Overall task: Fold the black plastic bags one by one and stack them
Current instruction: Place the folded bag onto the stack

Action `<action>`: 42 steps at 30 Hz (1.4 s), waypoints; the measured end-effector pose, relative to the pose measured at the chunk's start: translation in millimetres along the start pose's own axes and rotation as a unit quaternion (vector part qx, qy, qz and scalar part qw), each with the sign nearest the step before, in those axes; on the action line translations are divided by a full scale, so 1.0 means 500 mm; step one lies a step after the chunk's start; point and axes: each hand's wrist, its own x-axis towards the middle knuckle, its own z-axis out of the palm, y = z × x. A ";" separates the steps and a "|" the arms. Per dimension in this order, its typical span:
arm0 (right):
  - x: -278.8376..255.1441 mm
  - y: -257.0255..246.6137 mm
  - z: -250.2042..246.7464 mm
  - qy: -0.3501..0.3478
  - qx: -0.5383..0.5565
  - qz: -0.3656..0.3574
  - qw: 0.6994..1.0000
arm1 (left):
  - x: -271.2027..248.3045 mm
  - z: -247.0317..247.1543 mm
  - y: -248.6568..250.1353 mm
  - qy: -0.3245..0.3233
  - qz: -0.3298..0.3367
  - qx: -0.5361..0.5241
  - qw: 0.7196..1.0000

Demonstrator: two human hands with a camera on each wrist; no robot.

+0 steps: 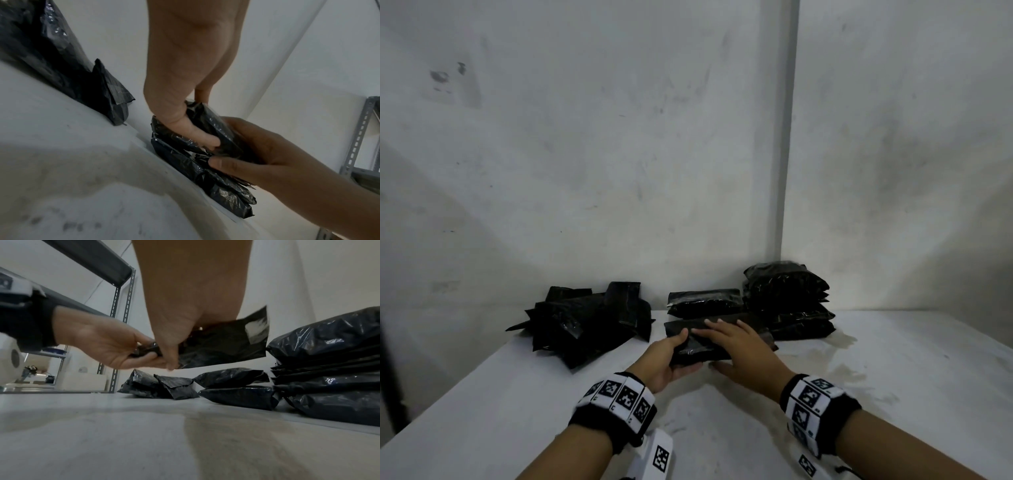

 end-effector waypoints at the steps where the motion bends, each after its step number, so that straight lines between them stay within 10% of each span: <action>1: 0.009 0.001 0.006 0.014 0.001 -0.004 1.000 | 0.002 0.000 0.006 -0.004 -0.002 0.001 1.000; 13: 0.151 0.051 0.005 0.168 -0.039 -0.028 0.985 | 0.077 -0.047 0.052 0.071 0.022 0.198 0.977; 21: 0.317 0.107 0.036 0.162 -0.109 0.026 0.980 | 0.130 -0.075 0.062 0.010 0.011 0.616 0.788; 26: 0.321 0.152 0.095 -0.093 -0.028 0.158 0.983 | 0.164 -0.113 0.047 0.030 0.028 0.563 0.825; 36: 0.356 0.035 0.137 0.086 0.012 0.098 0.991 | 0.183 -0.214 0.089 0.150 0.133 0.430 0.880; 42: 0.423 -0.091 0.218 0.021 0.108 0.063 0.992 | 0.171 -0.256 0.088 0.238 0.125 0.335 0.903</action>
